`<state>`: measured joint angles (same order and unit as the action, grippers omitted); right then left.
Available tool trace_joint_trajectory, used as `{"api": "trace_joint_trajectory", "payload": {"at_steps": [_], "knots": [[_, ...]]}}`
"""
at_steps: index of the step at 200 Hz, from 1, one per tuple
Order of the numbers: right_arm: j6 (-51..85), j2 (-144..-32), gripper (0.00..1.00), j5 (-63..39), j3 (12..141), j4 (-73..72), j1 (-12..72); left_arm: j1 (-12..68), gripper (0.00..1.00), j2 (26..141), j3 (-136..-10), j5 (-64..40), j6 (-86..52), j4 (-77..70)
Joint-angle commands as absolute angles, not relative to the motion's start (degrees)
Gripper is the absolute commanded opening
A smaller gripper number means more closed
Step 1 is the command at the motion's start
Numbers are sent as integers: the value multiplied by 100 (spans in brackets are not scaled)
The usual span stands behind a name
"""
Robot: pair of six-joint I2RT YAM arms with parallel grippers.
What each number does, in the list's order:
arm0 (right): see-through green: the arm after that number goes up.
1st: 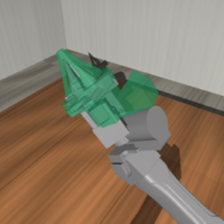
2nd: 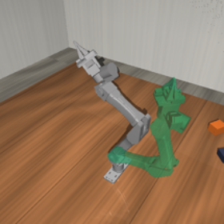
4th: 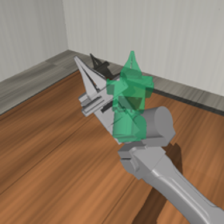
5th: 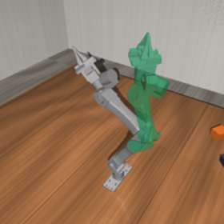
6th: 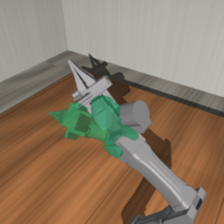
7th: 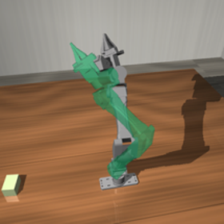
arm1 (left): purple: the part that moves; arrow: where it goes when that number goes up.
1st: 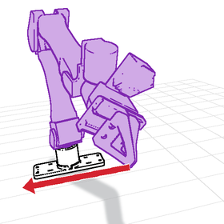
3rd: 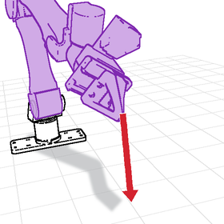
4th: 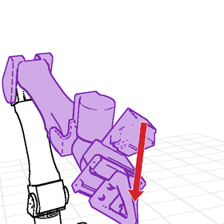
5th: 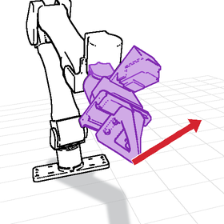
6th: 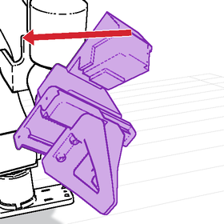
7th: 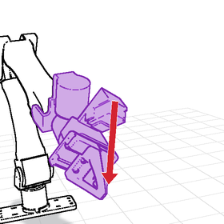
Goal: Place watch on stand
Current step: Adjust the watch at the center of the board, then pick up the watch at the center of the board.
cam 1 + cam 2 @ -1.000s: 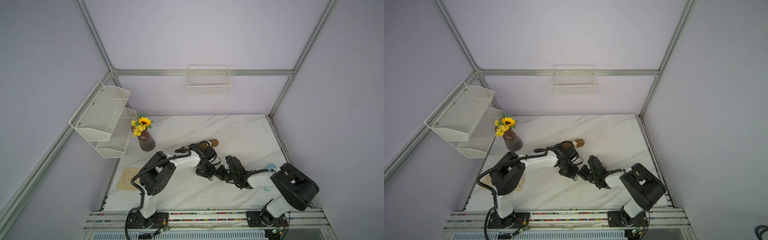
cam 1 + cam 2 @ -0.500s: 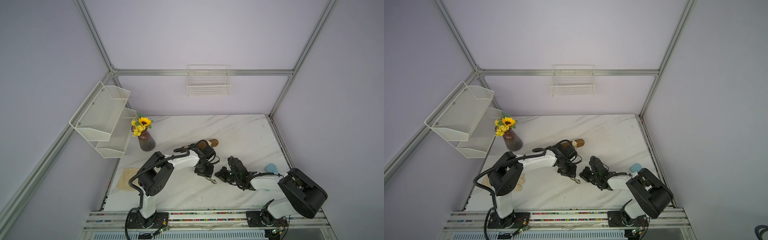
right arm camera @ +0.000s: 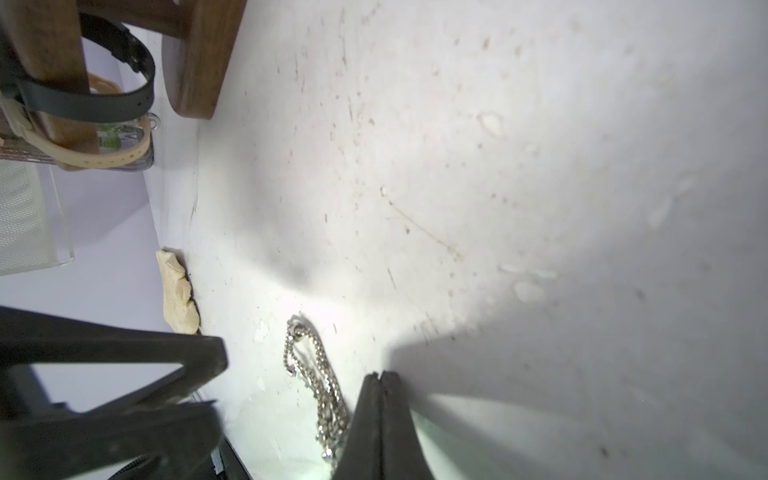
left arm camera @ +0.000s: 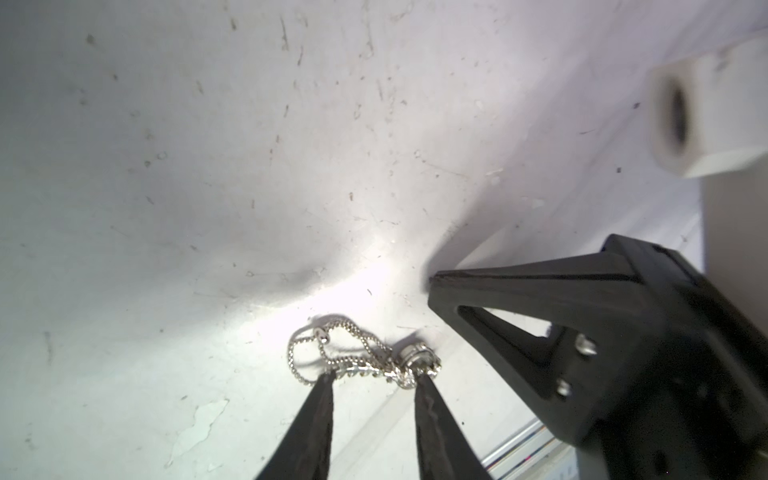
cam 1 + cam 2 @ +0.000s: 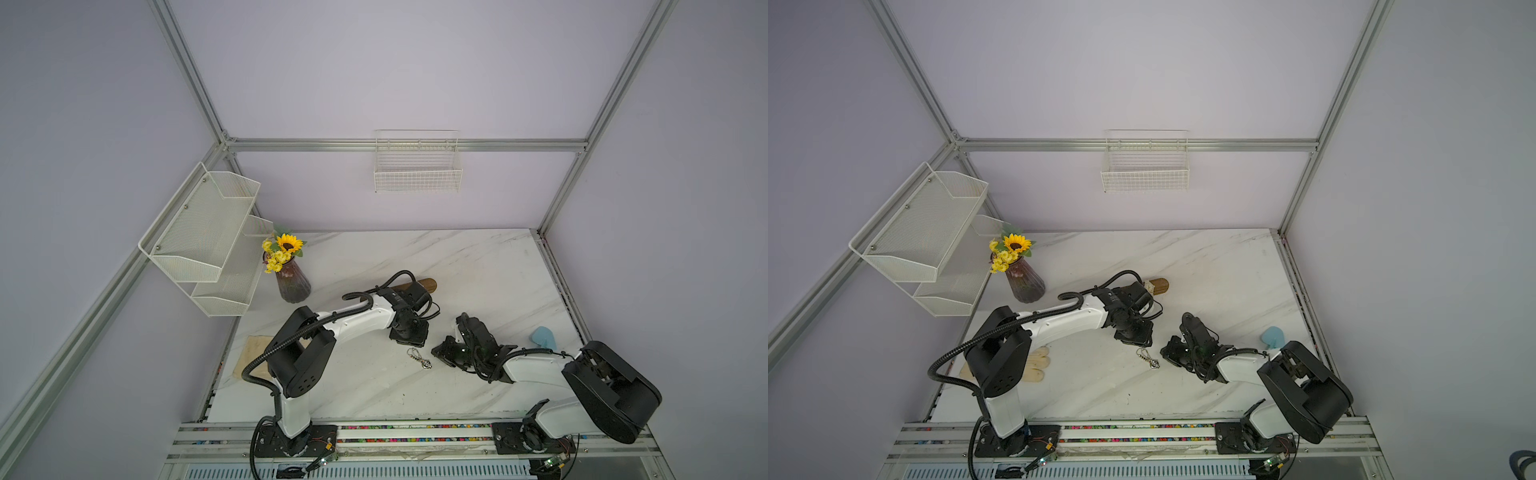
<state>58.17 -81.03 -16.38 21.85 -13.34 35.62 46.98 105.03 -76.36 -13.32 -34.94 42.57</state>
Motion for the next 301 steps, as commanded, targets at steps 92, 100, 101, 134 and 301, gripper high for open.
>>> {"api": "trace_joint_trajectory", "payload": {"at_steps": [92,100,101,134,301], "knots": [[4363,-7197,29,-1540,2566,858,3639,5291,27,10402,-7561,-758,-3202,4330],[4347,-7147,33,-1373,2608,973,3732,5236,27,10457,-7600,-802,-3244,4336],[4349,-7137,34,-1354,2609,979,3742,5229,27,10467,-7601,-801,-3248,4339],[4231,-6978,39,-1021,2715,918,4065,4870,26,10444,-7528,-733,-3493,4454],[2833,-8758,22,131,4349,1968,5100,3471,23,9316,-6030,-1517,-3929,3855]]}}
